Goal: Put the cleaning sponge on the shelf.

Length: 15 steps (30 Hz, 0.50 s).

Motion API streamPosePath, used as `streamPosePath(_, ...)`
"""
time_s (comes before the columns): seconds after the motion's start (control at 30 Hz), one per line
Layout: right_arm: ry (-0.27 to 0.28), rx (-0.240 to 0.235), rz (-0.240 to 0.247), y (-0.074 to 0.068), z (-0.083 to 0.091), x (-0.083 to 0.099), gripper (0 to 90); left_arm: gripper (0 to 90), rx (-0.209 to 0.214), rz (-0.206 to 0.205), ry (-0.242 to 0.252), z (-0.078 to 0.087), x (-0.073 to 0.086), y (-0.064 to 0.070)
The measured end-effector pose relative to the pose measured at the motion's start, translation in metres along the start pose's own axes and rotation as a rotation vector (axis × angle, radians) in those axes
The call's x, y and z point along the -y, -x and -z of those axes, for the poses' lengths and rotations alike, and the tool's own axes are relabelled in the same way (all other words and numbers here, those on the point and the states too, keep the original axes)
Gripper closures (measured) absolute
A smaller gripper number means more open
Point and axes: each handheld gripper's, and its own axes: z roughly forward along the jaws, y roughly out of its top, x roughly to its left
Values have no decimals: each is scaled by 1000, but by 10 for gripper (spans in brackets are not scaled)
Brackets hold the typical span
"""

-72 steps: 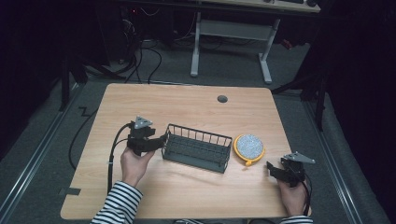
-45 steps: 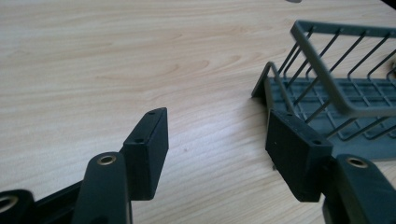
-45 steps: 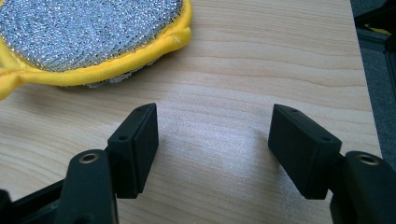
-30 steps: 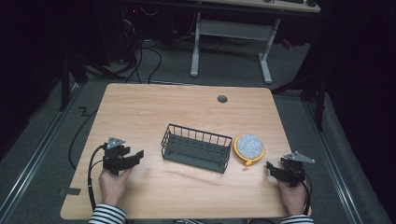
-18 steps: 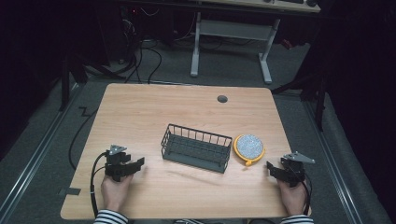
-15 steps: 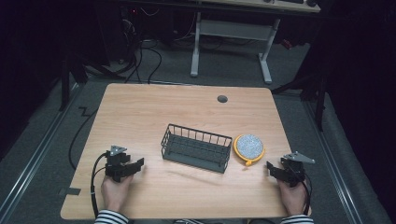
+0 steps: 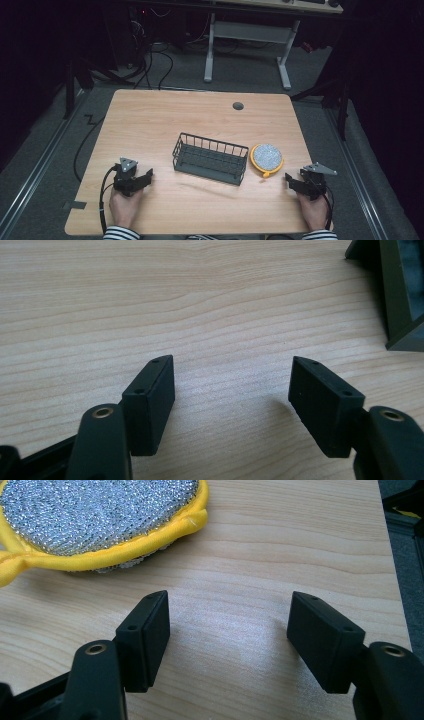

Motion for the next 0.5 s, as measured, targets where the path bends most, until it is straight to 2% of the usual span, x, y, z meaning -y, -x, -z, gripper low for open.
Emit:
streamPosePath(0.13, 2, -12, 3, 1, 0, 0, 349, 349, -9, -17, -5, -1, 0, 2)
streamPosePath(0.17, 2, -16, -1, 1, 0, 0, 352, 334, -16, -36, -10, -1, 0, 4)
streamPosePath(0.27, 8, -24, -13, 3, 0, 0, 359, 327, -29, -53, -15, -2, -1, 6)
streamPosePath(0.3, -14, -36, -24, 4, 2, -2, 400, 321, -29, -54, -16, -2, -1, 6)
streamPosePath(0.37, -28, -40, -28, 5, 3, -4, 416, 319, -31, -53, -17, -2, 0, 6)
streamPosePath(0.4, -38, -61, -39, 6, 4, -7, 417, 318, -31, -52, -17, -2, 0, 6)
streamPosePath(0.5, -22, -85, -45, 6, 9, -14, 418, 317, -29, -52, -17, -2, 0, 6)
